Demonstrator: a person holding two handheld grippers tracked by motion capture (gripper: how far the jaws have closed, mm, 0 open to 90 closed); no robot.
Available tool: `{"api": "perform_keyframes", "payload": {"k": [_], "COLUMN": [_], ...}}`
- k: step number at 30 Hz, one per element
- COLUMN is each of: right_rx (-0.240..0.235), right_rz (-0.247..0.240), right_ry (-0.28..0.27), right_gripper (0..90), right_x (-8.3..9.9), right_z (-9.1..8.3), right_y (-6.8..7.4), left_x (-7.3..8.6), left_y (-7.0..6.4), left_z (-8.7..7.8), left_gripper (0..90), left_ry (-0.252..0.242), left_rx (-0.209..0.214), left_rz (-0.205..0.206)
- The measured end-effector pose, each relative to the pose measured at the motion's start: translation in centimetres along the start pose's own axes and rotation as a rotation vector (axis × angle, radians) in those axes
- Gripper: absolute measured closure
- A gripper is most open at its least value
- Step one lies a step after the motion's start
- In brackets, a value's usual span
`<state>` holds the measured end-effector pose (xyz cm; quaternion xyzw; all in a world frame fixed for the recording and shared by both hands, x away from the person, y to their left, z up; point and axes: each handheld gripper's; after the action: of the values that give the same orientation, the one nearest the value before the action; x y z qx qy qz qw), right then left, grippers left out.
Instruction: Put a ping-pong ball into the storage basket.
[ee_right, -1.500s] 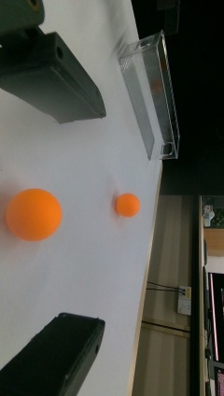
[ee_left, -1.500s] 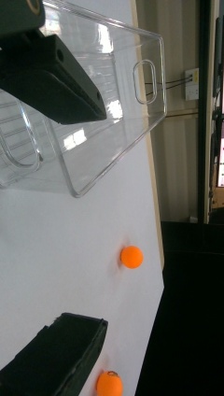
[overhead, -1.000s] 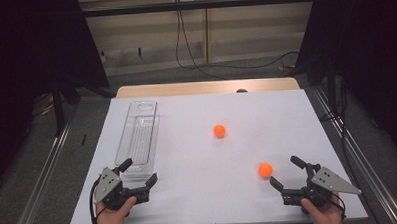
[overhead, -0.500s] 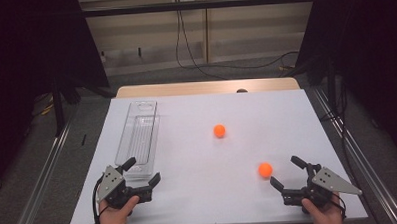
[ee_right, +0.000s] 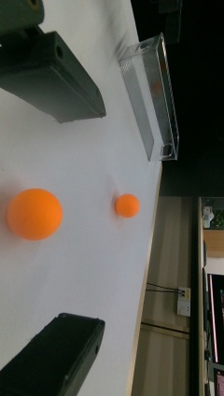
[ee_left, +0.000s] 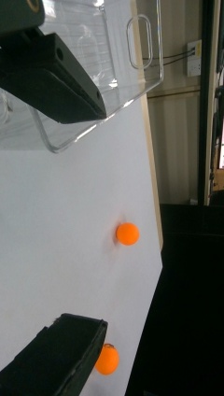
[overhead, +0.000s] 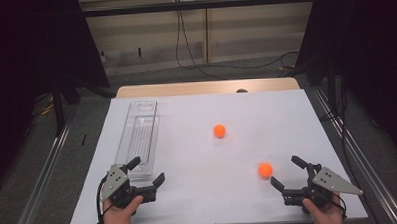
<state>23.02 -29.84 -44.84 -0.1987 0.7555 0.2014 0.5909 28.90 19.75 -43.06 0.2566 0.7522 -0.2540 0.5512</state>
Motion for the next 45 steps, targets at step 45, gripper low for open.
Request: {"api": "perform_keyframes", "payload": {"k": [45], "right_rx": [-0.010], "right_rz": [-0.007], "right_ry": [0.001], "right_gripper": [1.0], "right_x": [-0.1], "right_z": [-0.1], "right_y": [0.0], "left_x": [-1.5], "left_y": [-2.5], "left_z": [3.6], "left_gripper": [1.2], "left_ry": [0.044], "left_rx": [0.111], "left_rz": [-0.004]}}
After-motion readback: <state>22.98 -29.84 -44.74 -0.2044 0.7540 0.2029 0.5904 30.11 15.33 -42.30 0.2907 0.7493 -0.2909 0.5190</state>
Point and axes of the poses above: each handheld gripper's, and its own axes: z roughly forward along the jaws, x roughly out of its underside, y roughly to its left, and after that the axes turned 4 degrees about y, right-handed
